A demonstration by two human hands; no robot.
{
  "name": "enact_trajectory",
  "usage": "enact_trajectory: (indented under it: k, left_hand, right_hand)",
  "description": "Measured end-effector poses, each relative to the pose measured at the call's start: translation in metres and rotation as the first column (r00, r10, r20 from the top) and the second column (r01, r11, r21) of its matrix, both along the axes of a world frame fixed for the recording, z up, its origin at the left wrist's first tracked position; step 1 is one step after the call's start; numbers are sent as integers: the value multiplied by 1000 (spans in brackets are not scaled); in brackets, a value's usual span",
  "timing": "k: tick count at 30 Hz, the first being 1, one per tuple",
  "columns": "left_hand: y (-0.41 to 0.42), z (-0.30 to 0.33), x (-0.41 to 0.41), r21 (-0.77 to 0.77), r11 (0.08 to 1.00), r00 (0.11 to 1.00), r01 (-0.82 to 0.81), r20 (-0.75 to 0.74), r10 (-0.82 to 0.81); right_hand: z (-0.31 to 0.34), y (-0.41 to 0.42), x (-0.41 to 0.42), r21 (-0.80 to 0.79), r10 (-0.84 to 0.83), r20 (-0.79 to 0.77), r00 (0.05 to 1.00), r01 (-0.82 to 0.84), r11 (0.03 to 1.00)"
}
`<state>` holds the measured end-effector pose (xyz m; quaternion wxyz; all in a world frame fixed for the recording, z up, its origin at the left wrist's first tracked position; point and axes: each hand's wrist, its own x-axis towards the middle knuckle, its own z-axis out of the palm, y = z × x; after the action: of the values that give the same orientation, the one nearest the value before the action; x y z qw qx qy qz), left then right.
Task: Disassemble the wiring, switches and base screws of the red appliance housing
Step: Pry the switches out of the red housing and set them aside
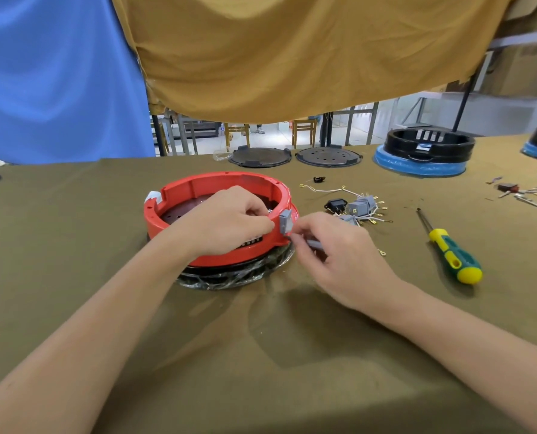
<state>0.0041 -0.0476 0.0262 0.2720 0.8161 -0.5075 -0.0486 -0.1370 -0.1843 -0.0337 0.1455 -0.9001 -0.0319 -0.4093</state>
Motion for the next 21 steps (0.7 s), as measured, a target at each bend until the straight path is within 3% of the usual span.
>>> enact_trajectory:
  k: [9, 15, 17, 21]
  left_hand:
    - [0, 1, -4, 14, 1000, 1000, -5, 14, 5]
    - [-3, -1, -7, -15, 998, 998, -57, 20, 57]
    - [-6, -2, -10, -15, 996, 995, -91, 27, 91]
    - [-7, 0, -12, -15, 993, 993, -114, 17, 115]
  right_hand:
    - [-3, 12, 3, -170, -59, 88, 994, 73, 983]
    - [-7, 26, 8, -598, -205, 112, 972, 231, 768]
    - [-6, 31, 9, -641, -247, 107, 963, 257, 723]
    - [-6, 31, 10, -627, -260, 87, 962, 256, 735]
